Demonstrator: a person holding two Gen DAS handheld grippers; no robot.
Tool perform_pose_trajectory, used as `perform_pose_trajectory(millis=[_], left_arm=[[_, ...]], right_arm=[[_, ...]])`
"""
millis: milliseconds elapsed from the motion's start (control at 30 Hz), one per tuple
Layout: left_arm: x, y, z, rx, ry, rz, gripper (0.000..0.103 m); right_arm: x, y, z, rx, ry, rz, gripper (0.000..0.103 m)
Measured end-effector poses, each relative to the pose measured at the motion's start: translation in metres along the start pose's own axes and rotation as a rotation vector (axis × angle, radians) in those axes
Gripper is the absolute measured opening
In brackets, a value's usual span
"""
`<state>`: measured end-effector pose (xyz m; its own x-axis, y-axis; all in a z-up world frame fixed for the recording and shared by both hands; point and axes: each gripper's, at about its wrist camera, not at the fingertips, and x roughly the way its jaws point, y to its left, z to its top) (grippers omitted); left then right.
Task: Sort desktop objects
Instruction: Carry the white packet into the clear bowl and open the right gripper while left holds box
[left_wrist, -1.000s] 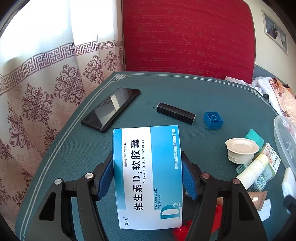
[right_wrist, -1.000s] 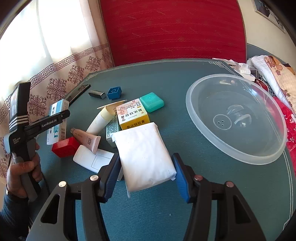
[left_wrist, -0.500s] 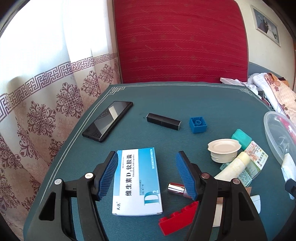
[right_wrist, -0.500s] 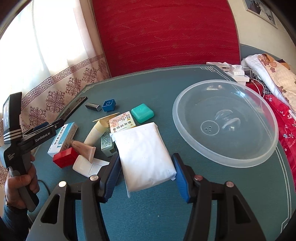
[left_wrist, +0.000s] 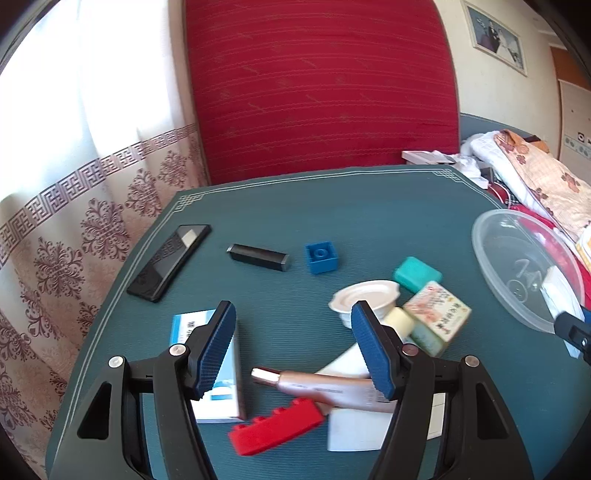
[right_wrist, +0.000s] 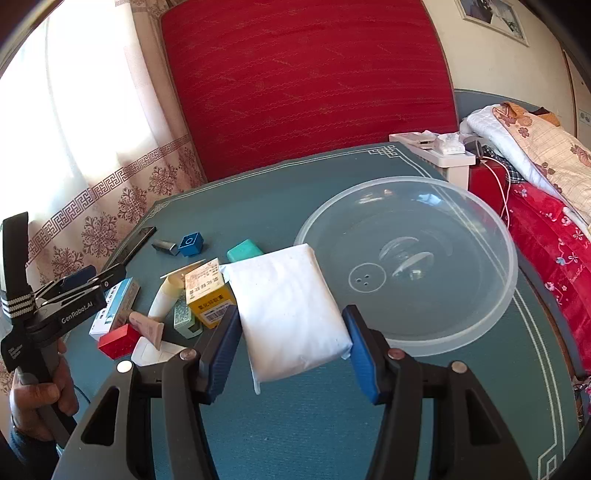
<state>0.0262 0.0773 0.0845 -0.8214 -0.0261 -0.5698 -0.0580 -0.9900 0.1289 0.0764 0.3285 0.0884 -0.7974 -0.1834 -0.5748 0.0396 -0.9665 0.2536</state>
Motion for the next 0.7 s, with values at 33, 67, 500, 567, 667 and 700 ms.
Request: perform_pose_trajectory(millis=[33,67,500,567,667,700], left_arm=[[-0.001,-0.005,0.001,0.009,-0.001,-0.011,0.069],[-0.003,-0.01,0.001,0.017,-0.001,-0.02,0.069],[-0.007,-0.083,0.01,0.072,0.039,-0.2,0.069],[-0.007,-0.092,0.012,0.072,0.047,-0.237,0.069],[-0.009,-0.106,0.016,0.072,0.052,-0.273,0.069],[-0.01,-0.11,0.016,0.073,0.052,-0.275,0.069]], right_arm=[[-0.001,-0.005,0.002,0.009,-0.006,-0.009,0.06],[-0.002,-0.01,0.003,0.02,-0.012,-0.018,0.06],[-0.001,-0.07,0.017,0.13,-0.041,-0.141,0.06],[0.001,-0.075,0.02,0.13,-0.045,-0.151,0.06],[0.005,-0.081,0.021,0.121,-0.049,-0.17,0.06],[0.006,-0.082,0.022,0.12,-0.049,-0.173,0.06]])
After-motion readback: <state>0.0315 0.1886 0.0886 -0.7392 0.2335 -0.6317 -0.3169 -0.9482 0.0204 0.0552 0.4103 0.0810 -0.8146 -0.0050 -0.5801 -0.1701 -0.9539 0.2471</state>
